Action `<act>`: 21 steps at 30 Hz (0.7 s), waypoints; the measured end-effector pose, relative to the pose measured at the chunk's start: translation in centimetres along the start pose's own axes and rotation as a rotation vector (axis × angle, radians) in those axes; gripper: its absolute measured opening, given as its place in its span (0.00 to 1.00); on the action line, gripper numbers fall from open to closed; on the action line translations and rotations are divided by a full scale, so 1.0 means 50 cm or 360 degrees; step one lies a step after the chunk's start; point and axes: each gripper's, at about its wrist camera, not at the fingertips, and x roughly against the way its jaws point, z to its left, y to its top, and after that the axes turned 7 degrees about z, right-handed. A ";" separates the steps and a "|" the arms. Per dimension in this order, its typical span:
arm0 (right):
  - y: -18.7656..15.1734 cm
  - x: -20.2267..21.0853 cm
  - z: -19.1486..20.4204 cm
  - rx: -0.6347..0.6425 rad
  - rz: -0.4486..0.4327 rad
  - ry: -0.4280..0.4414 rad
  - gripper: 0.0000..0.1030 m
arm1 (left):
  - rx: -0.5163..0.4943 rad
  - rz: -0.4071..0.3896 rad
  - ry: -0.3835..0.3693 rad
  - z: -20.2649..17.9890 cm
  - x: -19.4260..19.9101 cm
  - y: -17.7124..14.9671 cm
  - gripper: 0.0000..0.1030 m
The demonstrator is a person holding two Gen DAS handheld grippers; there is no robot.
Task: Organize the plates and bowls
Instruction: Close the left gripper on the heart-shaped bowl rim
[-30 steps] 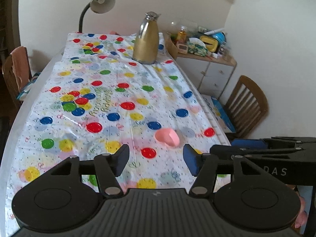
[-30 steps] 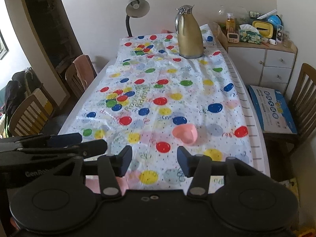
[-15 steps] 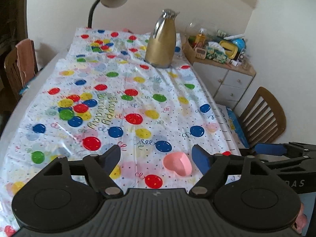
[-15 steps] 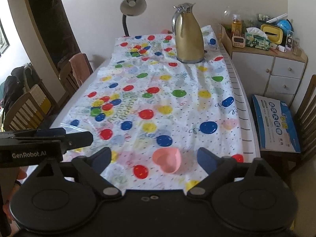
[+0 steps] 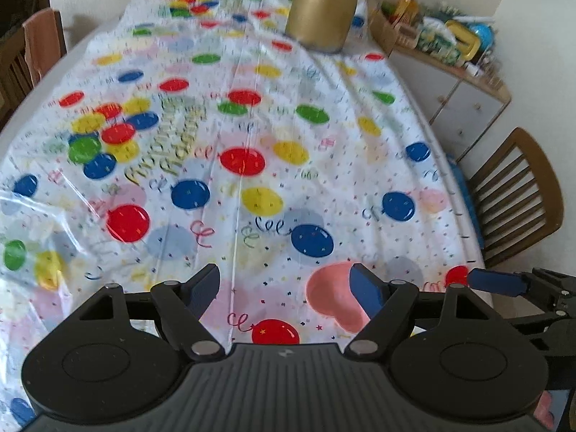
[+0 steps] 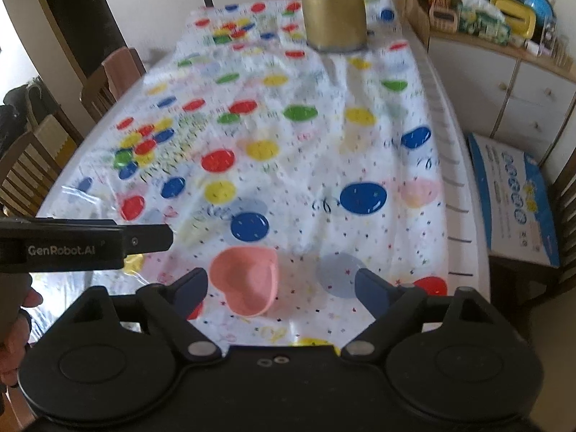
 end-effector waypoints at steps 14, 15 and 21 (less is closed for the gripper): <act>-0.002 -0.109 -0.010 0.0001 0.0125 0.0050 0.58 | -0.0033 0.0128 0.0058 -0.012 -0.121 0.002 0.77; -0.003 -0.114 -0.011 0.0001 0.0130 0.0051 0.57 | -0.0032 0.0126 0.0055 -0.011 -0.126 0.001 0.77; -0.005 -0.132 -0.009 0.0006 0.0149 0.0079 0.38 | -0.0072 0.0102 0.0019 -0.017 -0.136 -0.008 0.71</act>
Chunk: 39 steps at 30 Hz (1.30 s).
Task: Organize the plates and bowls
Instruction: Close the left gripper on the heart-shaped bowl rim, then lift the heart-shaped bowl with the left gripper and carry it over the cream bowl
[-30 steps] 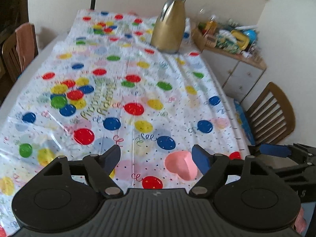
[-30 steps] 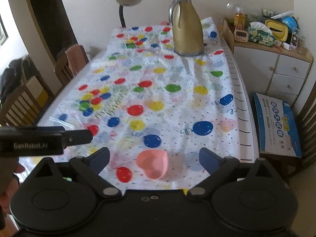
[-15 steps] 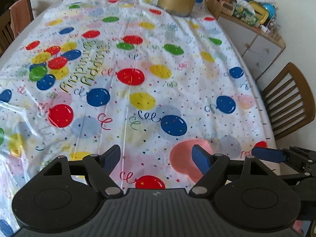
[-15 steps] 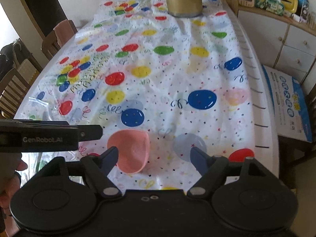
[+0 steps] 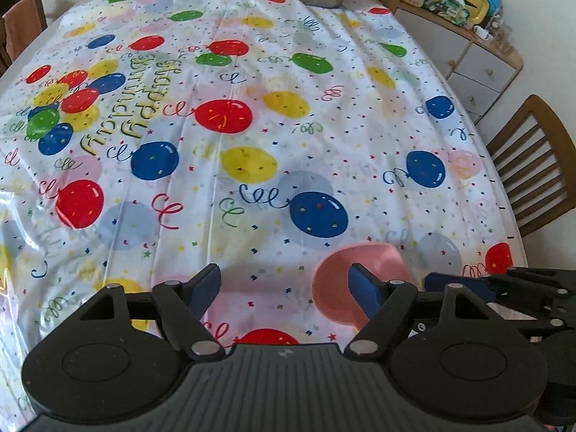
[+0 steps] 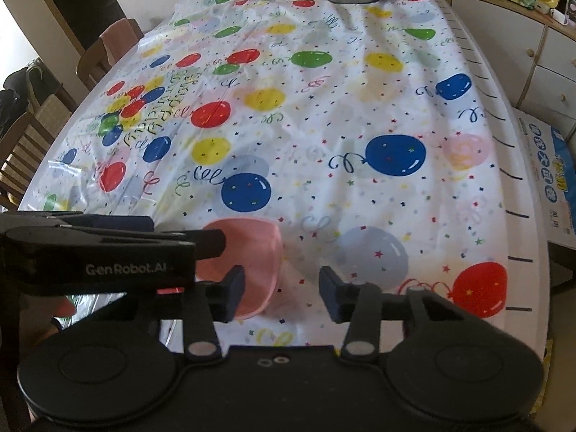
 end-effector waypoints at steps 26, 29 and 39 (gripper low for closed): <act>-0.019 0.027 0.015 -0.0033 -0.0011 0.0007 0.02 | -0.0049 0.0016 -0.0179 -0.017 0.034 -0.032 0.12; -0.028 0.047 0.023 -0.0026 -0.0018 0.0001 0.02 | -0.0064 0.0007 -0.0193 -0.021 0.056 -0.041 0.12; -0.068 0.128 0.060 -0.0032 -0.0071 -0.0032 0.02 | -0.0136 -0.0049 -0.0229 -0.036 0.142 -0.080 0.12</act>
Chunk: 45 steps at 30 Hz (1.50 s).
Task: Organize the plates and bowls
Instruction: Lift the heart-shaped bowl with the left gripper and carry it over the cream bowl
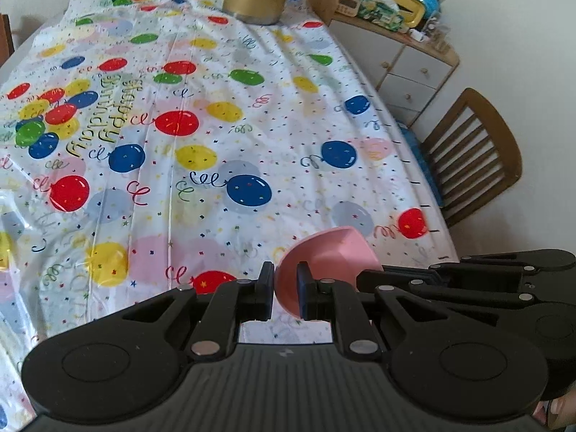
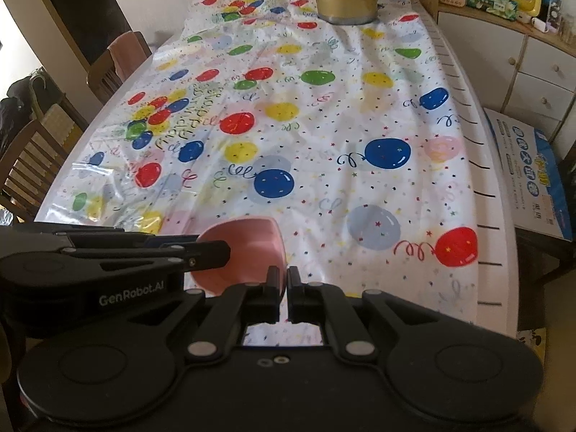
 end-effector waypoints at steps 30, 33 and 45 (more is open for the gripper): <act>-0.200 0.211 0.101 -0.0111 -0.0148 -0.0088 0.02 | -0.0277 -0.0019 -0.0117 -0.075 0.204 -0.180 0.12; -0.228 0.218 0.107 -0.0129 -0.0140 -0.0088 0.02 | -0.0318 0.0002 -0.0121 -0.081 0.212 -0.207 0.12; -0.326 0.230 0.117 -0.0210 -0.0102 -0.0084 0.02 | -0.0470 0.0114 -0.0110 -0.107 0.213 -0.298 0.12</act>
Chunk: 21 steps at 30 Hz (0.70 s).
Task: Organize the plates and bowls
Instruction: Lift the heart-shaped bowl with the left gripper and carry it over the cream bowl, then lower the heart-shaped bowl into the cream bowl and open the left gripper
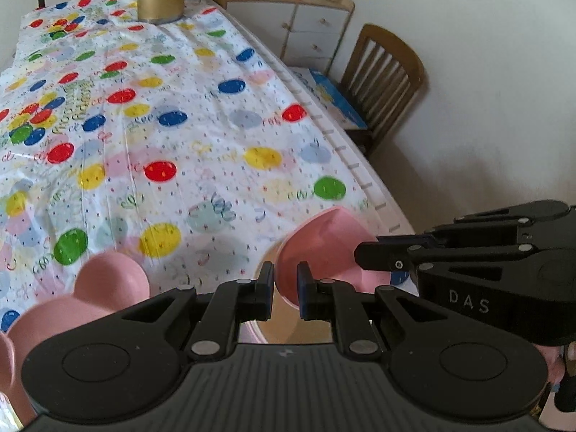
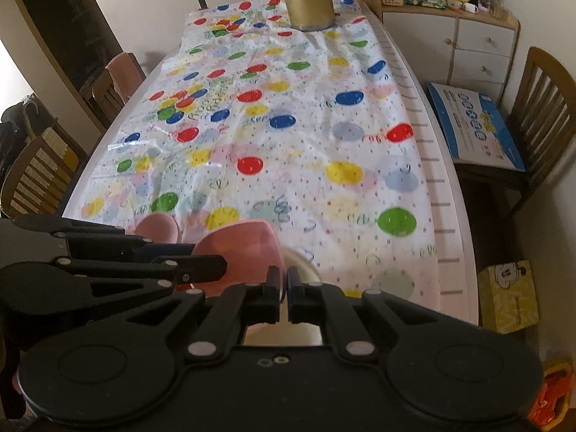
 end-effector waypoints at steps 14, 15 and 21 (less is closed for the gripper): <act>-0.050 -0.038 -0.006 -0.0024 0.0099 -0.0031 0.02 | -0.0116 0.0131 0.0061 -0.024 -0.049 -0.027 0.12; -0.050 -0.041 -0.007 -0.0025 0.0099 -0.0033 0.02 | -0.0123 0.0134 0.0062 -0.024 -0.052 -0.026 0.12; -0.051 -0.054 -0.008 -0.0021 0.0109 -0.0039 0.02 | -0.0160 0.0165 0.0068 -0.020 -0.074 -0.018 0.12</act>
